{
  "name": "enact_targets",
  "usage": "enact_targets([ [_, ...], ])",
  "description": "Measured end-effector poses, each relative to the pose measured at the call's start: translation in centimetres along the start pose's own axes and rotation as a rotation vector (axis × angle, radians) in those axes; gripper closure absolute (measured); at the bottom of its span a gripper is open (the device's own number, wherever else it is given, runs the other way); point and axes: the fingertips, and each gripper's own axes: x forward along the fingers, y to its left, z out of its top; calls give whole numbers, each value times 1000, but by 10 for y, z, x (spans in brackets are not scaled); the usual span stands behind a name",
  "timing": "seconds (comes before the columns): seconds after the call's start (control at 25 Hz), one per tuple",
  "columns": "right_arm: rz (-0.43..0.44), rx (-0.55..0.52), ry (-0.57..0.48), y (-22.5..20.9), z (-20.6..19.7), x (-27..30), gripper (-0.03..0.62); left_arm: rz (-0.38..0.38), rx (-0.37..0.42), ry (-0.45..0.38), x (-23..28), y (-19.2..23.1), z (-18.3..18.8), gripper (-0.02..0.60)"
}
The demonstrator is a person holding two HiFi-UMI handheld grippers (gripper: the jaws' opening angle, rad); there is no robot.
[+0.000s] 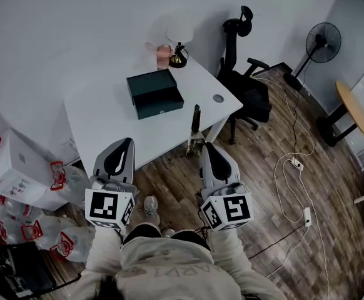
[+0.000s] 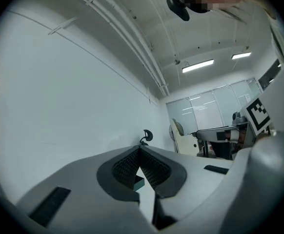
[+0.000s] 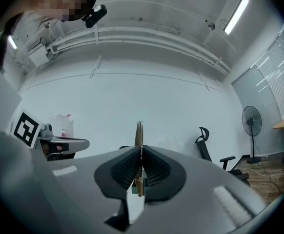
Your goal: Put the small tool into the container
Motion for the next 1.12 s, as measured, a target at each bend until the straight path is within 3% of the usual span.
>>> enact_targets([
  [0.4,-25,2,-10,-34,-6,52,574,-21,1,1,65,18,-5,578],
  [1.12,-58,2,-25,-78,-17,179,574,-33,7,-3,187,90,-9,578],
])
